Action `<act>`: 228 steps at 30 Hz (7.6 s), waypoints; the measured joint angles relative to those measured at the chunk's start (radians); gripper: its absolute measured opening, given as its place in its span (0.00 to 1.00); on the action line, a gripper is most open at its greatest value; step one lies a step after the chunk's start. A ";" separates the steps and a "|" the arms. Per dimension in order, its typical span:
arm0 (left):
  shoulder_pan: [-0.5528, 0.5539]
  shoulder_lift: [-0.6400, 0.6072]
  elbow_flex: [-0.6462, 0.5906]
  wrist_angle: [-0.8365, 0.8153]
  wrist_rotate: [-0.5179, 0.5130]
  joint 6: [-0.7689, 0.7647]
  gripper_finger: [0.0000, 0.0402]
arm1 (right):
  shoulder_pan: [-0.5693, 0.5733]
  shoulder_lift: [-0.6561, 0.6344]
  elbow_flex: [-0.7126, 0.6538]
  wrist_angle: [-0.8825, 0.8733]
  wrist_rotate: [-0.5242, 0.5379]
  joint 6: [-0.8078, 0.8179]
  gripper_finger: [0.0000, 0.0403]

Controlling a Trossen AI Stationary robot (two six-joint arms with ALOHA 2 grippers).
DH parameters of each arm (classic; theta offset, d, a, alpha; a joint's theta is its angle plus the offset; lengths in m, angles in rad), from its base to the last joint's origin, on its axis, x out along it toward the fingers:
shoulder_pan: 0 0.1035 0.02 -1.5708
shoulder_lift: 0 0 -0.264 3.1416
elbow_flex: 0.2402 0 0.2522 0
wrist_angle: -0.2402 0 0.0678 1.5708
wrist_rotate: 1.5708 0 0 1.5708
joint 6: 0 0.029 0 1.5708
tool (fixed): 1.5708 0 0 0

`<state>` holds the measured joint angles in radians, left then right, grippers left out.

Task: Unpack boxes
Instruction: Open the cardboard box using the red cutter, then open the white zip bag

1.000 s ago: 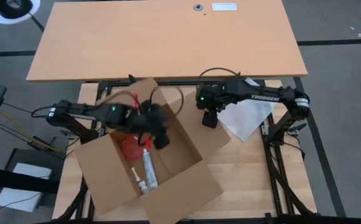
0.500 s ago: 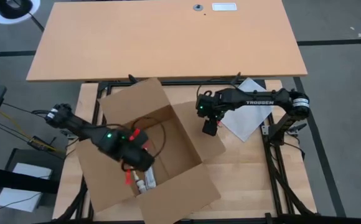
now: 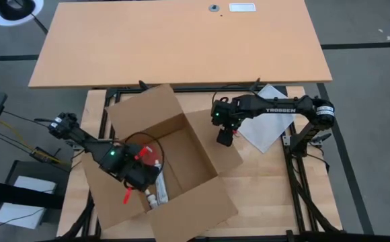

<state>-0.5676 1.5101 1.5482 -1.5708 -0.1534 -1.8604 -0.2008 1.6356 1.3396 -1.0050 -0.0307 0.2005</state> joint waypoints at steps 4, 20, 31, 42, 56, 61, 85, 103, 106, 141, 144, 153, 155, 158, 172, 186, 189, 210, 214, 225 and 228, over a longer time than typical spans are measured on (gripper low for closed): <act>-0.036 0.001 0.000 0.001 0.055 -0.064 0.54 | 0.000 0.000 0.000 0.000 0.000 0.002 0.55; -0.124 -0.003 -0.239 0.170 0.037 -0.302 0.57 | 0.001 0.000 0.000 0.044 -0.046 0.037 0.55; -0.099 0.004 -0.302 0.133 -0.163 -0.320 0.44 | 0.006 -0.002 0.000 0.066 -0.080 0.064 0.54; -0.014 0.002 -0.279 0.002 -0.326 -0.214 0.05 | -0.007 -0.003 0.047 0.089 -0.069 0.082 0.53; 0.353 -0.025 -0.299 -0.001 -0.665 0.174 0.05 | -0.199 -0.004 0.091 0.298 0.099 0.115 0.53; 0.522 -0.025 -0.317 0.013 -0.711 0.301 0.09 | -0.279 -0.002 0.091 0.328 0.099 0.116 0.53; 0.515 -0.027 0.104 0.032 -0.530 0.784 0.43 | -0.376 -0.193 0.092 0.198 -0.072 -0.159 0.53; 0.306 -0.024 0.016 0.342 -0.530 0.848 0.43 | 0.023 -0.615 -0.155 -0.298 0.055 0.388 0.53; 0.305 -0.024 0.016 0.342 -0.531 0.887 0.43 | 0.064 -0.630 -0.286 -0.221 0.099 0.490 0.53; 0.303 -0.025 0.017 0.344 -0.469 1.045 0.43 | 0.099 -0.360 -0.774 0.290 -0.010 0.589 0.53; 0.303 -0.025 0.017 0.343 -0.470 1.045 0.43 | 0.149 -0.362 -0.774 0.314 -0.043 0.600 0.53; 0.303 -0.025 0.017 0.346 -0.472 1.045 0.43 | 0.358 -0.359 -0.772 0.554 -0.142 0.720 0.53; 0.299 -0.025 0.017 0.346 -0.473 1.045 0.43 | 0.411 -0.359 -0.772 0.608 -0.145 0.758 0.53; 0.296 -0.023 0.017 0.347 -0.473 1.059 0.43 | 0.487 -0.359 -0.771 0.692 -0.146 0.805 0.53; 0.250 -0.022 0.017 0.347 -0.462 1.099 0.43 | 0.577 -0.362 -0.592 0.512 0.616 0.337 0.48; 0.251 -0.021 0.017 0.347 -0.456 1.012 0.43 | 0.230 -0.361 -0.860 0.913 0.431 0.044 0.48; 0.252 -0.021 0.017 0.348 -0.456 1.011 0.43 | 0.150 -0.361 -0.925 1.004 0.430 0.029 0.47; 0.252 -0.021 0.017 0.410 -0.456 1.015 0.43 | 0.156 -0.362 -1.112 1.253 0.006 0.021 0.30; 0.252 -0.021 0.017 0.407 -0.456 1.015 0.43 | 0.285 -0.360 -1.112 1.298 -0.025 0.089 0.29; 0.252 -0.021 0.017 0.405 -0.456 1.018 0.43 | 0.536 -0.360 -0.889 1.114 0.102 -0.003 0.49; 0.252 -0.021 0.017 0.405 -0.455 1.018 0.43 | 0.569 -0.360 -0.837 1.055 0.203 -0.073 0.55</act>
<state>-0.3153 1.4887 1.5654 -1.1656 -0.6086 -0.8421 0.3678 1.2755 0.5030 0.0504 0.1726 0.1278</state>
